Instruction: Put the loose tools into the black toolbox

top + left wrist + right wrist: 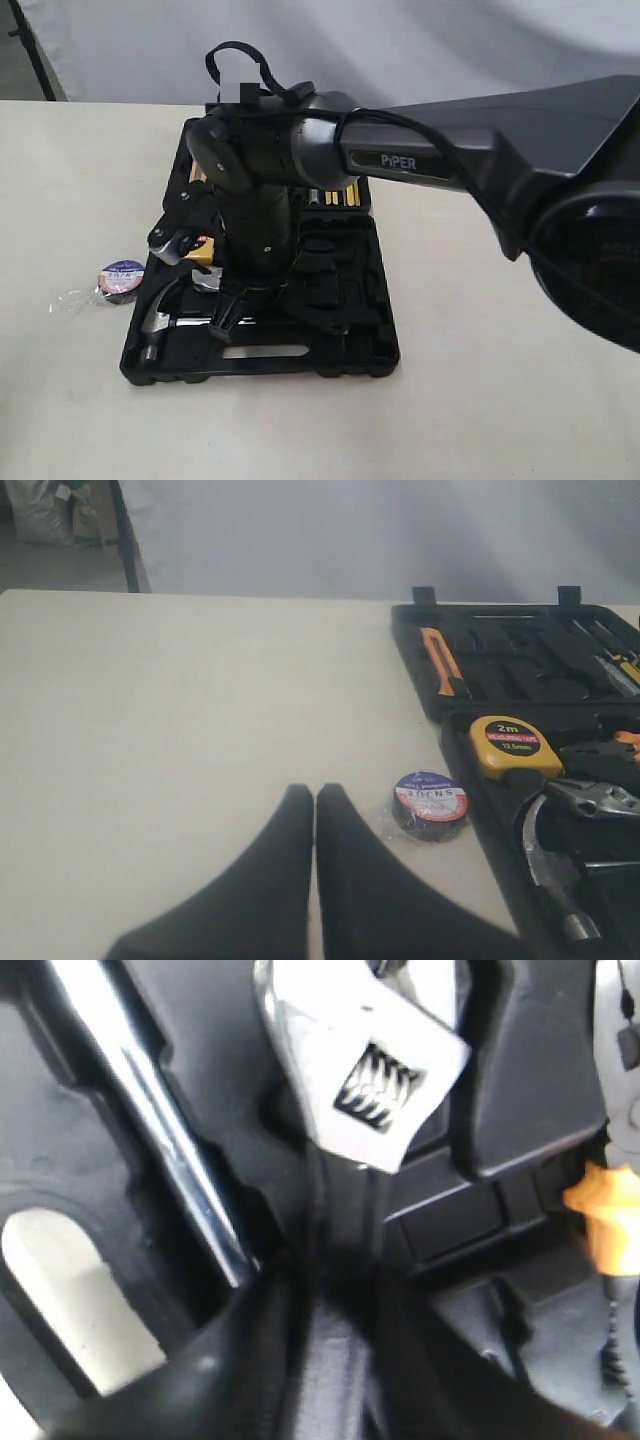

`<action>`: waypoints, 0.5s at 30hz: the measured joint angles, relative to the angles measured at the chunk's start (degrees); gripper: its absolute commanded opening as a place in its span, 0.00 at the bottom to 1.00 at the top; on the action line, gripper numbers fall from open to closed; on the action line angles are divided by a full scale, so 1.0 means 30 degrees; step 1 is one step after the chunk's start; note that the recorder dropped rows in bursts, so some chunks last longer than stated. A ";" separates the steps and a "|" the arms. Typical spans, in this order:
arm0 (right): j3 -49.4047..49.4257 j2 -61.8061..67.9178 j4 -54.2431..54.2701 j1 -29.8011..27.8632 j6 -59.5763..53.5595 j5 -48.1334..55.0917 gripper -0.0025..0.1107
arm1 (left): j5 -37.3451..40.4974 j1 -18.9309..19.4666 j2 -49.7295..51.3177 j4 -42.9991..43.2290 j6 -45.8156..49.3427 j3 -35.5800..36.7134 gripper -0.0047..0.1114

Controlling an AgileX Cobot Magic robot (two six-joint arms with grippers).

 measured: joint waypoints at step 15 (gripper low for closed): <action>0.0000 -0.2041 0.3398 -0.1284 -0.3731 -0.0331 0.02 | 0.0000 0.0000 0.0000 0.0000 0.0000 0.0000 0.05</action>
